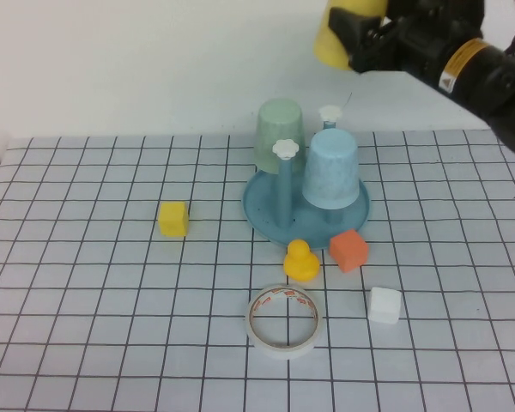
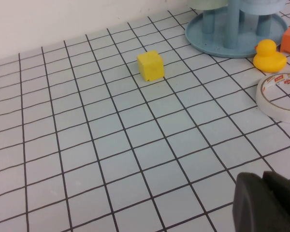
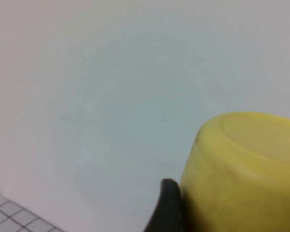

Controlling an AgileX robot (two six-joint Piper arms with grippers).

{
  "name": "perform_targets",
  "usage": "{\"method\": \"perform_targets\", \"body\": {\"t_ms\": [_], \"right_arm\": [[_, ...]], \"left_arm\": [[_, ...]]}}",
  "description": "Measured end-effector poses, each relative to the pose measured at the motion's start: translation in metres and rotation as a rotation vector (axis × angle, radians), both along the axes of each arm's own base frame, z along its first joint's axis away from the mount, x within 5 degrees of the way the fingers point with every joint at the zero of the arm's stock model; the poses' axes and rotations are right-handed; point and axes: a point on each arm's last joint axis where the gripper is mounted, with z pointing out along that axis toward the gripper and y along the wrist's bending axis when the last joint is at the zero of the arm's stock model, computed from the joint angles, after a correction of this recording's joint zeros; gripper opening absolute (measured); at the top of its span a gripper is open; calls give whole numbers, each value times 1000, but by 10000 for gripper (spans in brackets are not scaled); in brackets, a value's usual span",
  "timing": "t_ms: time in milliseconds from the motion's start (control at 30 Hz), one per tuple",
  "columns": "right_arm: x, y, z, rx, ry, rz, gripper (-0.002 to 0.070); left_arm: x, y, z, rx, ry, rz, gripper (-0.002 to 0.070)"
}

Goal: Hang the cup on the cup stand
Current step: Place the cup on the cup holder

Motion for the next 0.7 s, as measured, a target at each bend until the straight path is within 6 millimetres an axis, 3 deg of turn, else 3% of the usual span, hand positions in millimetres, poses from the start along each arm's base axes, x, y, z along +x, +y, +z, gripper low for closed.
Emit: {"method": "perform_targets", "body": {"t_ms": [333, 700], "right_arm": [[15, 10, -55, -82, -9, 63, 591], [21, 11, -81, -197, -47, 60, 591]], "left_arm": [[0, 0, 0, 1, 0, 1, -1], [0, 0, 0, 1, 0, 1, -1]]}}
